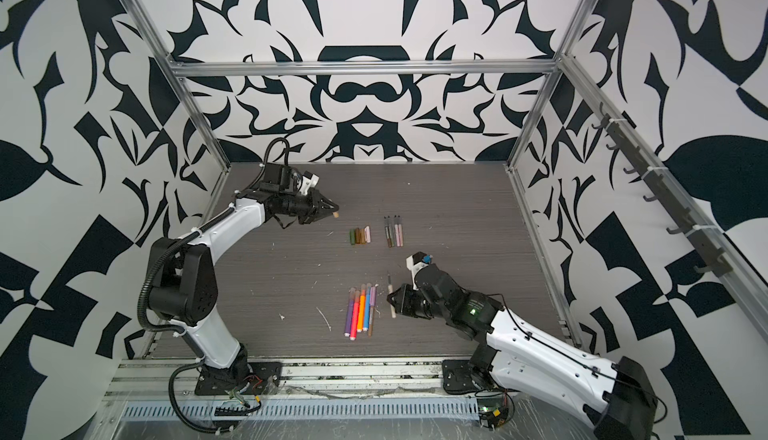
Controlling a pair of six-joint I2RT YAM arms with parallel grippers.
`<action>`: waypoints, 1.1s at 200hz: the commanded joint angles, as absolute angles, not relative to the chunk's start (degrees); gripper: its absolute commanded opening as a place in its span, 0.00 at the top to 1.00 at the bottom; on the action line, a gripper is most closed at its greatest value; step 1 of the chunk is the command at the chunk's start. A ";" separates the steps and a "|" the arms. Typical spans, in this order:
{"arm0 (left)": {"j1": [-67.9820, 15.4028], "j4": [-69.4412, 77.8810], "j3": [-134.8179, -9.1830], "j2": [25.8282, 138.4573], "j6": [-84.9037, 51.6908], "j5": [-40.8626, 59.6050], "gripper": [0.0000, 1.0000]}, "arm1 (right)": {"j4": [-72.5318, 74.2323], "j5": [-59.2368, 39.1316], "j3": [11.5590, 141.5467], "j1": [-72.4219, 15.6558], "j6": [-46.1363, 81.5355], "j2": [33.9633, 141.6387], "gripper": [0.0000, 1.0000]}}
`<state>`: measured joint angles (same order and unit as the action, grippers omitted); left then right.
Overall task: Open the pen caps
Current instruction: 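Pull the cream pen from the cap with the right gripper while the left withdraws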
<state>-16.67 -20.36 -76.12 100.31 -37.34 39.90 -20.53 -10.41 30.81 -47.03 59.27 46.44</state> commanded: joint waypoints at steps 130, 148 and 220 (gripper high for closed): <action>-18.28 -36.66 -87.71 119.09 -27.77 32.53 1.00 | -30.67 -10.62 32.35 -39.64 52.93 38.42 1.00; -18.25 -37.05 -88.18 120.60 -27.71 32.61 0.99 | -32.26 -9.85 32.30 -39.64 52.74 36.52 1.00; -19.15 -40.19 -90.66 125.58 -26.02 30.94 0.89 | -35.98 -8.40 31.82 -39.65 51.87 32.50 1.00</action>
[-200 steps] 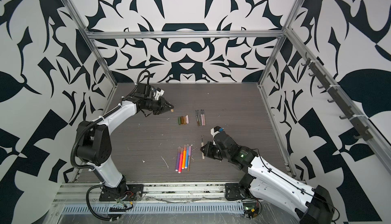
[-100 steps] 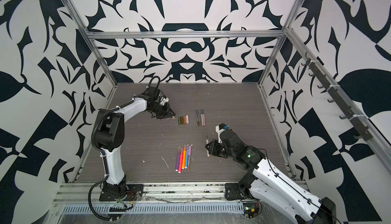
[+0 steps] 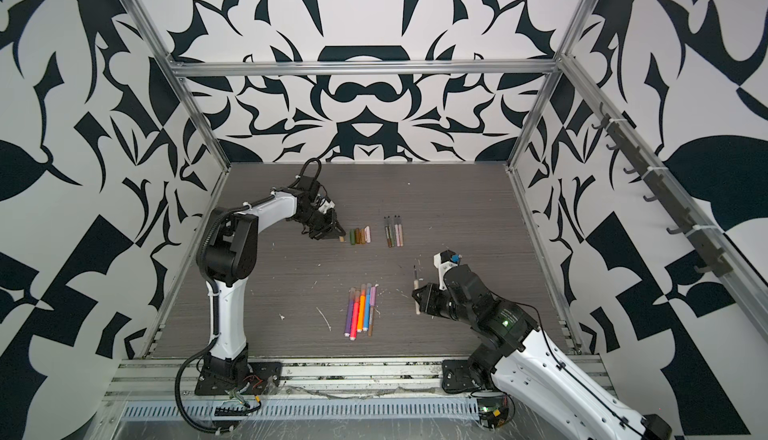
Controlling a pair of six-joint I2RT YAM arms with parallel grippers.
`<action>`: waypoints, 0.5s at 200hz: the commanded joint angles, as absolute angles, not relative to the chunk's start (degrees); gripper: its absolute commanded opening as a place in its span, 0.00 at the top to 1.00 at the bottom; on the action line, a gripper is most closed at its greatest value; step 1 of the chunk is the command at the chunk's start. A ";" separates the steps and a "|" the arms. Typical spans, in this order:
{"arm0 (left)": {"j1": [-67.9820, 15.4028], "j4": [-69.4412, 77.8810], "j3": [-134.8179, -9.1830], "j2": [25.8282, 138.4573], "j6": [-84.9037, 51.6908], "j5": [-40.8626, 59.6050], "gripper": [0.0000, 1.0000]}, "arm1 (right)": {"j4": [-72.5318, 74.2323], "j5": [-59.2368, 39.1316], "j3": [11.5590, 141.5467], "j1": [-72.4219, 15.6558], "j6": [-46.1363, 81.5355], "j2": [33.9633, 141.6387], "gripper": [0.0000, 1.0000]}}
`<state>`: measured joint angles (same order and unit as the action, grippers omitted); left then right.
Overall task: Open the pen caps
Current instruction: 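Pull the cream pen from the cap with the right gripper while the left withdraws, then lower the tan cap beside the green cap and open the left gripper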
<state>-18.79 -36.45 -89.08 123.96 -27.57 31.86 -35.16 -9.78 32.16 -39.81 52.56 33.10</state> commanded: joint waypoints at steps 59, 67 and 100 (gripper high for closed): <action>-19.23 -40.19 -91.21 127.08 -25.93 32.25 0.84 | -36.97 -8.10 32.09 -39.64 51.42 31.70 1.00; -19.31 -40.17 -91.29 127.18 -25.91 32.44 0.82 | -37.00 -8.17 32.09 -39.70 51.42 31.67 1.00; -19.94 -40.46 -91.63 127.35 -25.42 32.34 0.75 | -36.92 -8.07 32.07 -39.64 51.42 31.98 1.00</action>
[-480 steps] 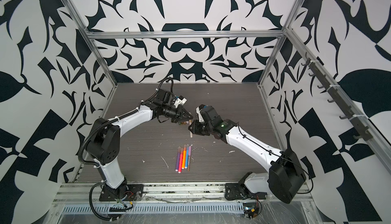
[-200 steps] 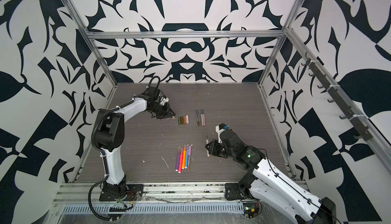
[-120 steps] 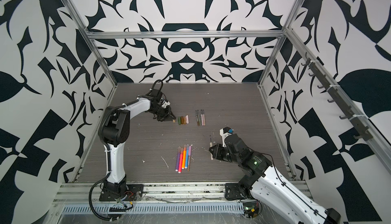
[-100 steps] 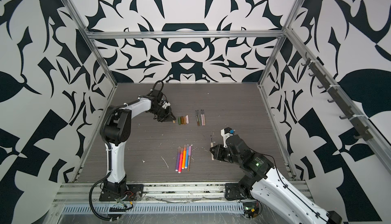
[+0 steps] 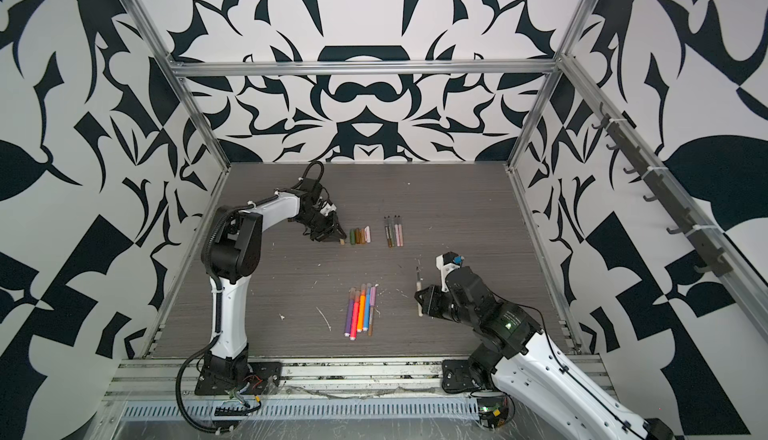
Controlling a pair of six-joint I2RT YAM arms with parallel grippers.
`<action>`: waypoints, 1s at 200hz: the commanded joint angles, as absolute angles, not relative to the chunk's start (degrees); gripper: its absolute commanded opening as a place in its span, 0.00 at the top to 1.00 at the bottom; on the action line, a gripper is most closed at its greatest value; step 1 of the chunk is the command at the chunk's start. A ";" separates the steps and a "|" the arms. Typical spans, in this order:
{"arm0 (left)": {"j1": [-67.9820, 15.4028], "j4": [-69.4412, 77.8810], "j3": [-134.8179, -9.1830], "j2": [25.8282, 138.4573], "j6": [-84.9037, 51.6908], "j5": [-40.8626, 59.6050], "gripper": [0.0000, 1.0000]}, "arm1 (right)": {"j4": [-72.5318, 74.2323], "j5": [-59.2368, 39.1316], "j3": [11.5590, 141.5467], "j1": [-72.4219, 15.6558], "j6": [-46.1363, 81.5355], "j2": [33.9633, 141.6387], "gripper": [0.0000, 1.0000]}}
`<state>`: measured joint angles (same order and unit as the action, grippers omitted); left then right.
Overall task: Open the pen caps
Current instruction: 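Lower the tan cap beside the green cap and open the left gripper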
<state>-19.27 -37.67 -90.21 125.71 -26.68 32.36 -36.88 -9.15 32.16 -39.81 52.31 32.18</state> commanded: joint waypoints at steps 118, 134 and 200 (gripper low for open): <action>-20.32 -40.69 -91.93 126.14 -25.32 32.52 0.70 | -35.95 -8.35 32.52 -39.61 51.24 33.75 1.00; -20.39 -40.76 -91.97 126.05 -25.31 32.11 0.70 | -35.95 -8.37 32.52 -39.64 51.30 33.70 1.00; -20.39 -35.79 -88.69 121.23 -26.14 29.99 0.70 | -36.21 -8.27 31.62 -39.64 51.75 32.62 1.00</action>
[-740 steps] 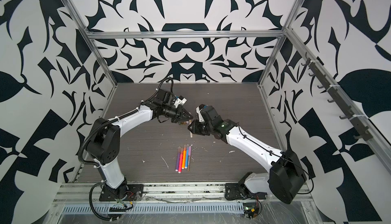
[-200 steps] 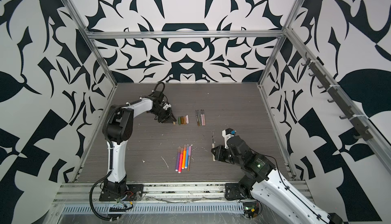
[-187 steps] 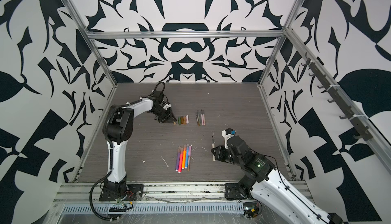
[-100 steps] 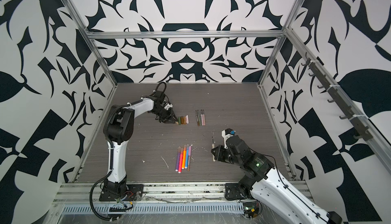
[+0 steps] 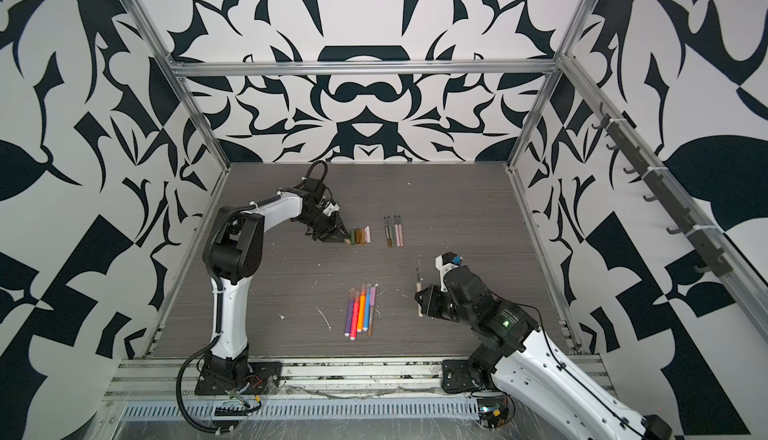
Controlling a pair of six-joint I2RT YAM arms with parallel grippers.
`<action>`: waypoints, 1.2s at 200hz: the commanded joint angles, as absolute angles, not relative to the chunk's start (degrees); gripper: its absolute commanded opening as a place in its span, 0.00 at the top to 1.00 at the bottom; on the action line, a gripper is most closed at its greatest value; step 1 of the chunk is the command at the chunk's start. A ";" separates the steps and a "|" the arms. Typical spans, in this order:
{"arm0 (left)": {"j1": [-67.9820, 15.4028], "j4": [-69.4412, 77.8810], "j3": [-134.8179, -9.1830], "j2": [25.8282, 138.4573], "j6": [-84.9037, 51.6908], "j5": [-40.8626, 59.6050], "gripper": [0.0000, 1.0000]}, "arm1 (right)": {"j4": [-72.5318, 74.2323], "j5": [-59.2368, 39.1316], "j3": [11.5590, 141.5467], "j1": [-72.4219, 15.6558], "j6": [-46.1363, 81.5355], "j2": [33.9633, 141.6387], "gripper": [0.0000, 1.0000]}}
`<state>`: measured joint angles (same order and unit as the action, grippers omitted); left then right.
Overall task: Open the pen caps
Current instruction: 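Lower the tan cap beside the green cap and open the left gripper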
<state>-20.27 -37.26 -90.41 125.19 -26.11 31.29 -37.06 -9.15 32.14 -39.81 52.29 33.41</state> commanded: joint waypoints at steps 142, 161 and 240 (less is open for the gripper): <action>-20.04 -30.43 -82.83 116.86 -28.55 28.55 0.69 | -37.34 -6.51 32.74 -39.54 49.17 32.98 1.00; -20.01 -31.79 -84.15 118.31 -27.62 28.04 0.68 | -37.52 -6.30 32.85 -39.68 48.72 32.96 1.00; -20.02 -34.40 -87.89 123.30 -26.76 31.13 0.65 | -39.59 -5.78 32.09 -39.62 49.47 29.86 1.00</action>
